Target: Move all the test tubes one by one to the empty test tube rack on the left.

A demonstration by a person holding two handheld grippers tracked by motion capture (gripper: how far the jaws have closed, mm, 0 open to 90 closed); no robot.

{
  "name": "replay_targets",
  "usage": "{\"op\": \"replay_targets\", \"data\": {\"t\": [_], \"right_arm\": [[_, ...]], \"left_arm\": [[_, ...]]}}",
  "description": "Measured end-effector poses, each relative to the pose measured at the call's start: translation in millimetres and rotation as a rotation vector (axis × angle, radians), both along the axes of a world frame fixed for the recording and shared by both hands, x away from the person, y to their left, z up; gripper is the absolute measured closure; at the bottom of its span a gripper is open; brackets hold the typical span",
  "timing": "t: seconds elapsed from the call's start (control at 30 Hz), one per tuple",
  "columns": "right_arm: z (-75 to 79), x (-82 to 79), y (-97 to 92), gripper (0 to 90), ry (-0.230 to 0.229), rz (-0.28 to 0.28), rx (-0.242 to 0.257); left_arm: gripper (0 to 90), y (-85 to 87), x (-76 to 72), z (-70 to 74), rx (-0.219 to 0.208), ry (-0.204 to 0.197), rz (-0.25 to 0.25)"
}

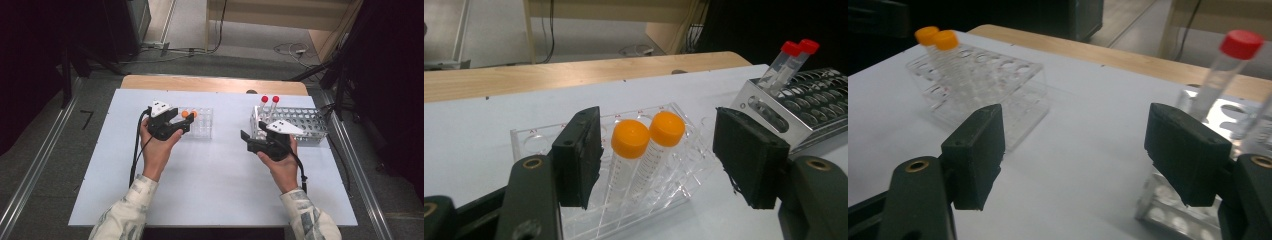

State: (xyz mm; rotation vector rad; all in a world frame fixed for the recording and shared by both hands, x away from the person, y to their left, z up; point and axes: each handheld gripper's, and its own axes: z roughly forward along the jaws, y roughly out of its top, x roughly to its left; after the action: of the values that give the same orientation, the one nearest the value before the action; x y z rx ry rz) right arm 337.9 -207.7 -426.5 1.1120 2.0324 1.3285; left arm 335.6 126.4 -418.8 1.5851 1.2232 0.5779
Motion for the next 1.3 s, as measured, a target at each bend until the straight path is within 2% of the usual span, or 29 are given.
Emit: {"op": "replay_targets", "data": {"t": [0.23, 0.4, 0.5, 0.7, 0.87, 1.0, 1.3], "right_arm": [[7.8, 9.6, -29.9, 22.5, -0.020, -0.125, -0.008], [5.1, 24.1, -43.6, 22.6, -0.019, -0.223, -0.037], [2.0, 36.8, -48.1, 23.5, -0.007, -0.265, -0.021], [-2.3, 61.3, -44.7, 26.5, -0.012, -0.277, -0.081], [-5.7, 79.1, -42.9, 34.7, -0.008, -0.292, -0.137], [-11.2, 90.1, -45.5, 43.7, 0.013, -0.311, -0.156], [-19.8, 100.7, -46.3, 54.3, 0.025, -0.307, -0.154]], "left_arm": [[33.8, 10.0, -10.4, -5.6, 0.012, 0.008, 0.015], [33.8, 11.0, -14.9, -8.6, 0.006, 0.015, 0.014], [33.8, 8.8, -16.3, -8.8, 0.009, 0.014, 0.005], [33.9, 5.7, -18.2, -7.7, 0.008, 0.002, -0.006], [33.9, 6.6, -18.6, -7.3, 0.008, -0.003, -0.009], [34.3, 6.5, -19.3, -6.8, 0.004, -0.006, -0.007], [34.5, 5.1, -19.9, -7.3, 0.005, -0.003, -0.015]]}}
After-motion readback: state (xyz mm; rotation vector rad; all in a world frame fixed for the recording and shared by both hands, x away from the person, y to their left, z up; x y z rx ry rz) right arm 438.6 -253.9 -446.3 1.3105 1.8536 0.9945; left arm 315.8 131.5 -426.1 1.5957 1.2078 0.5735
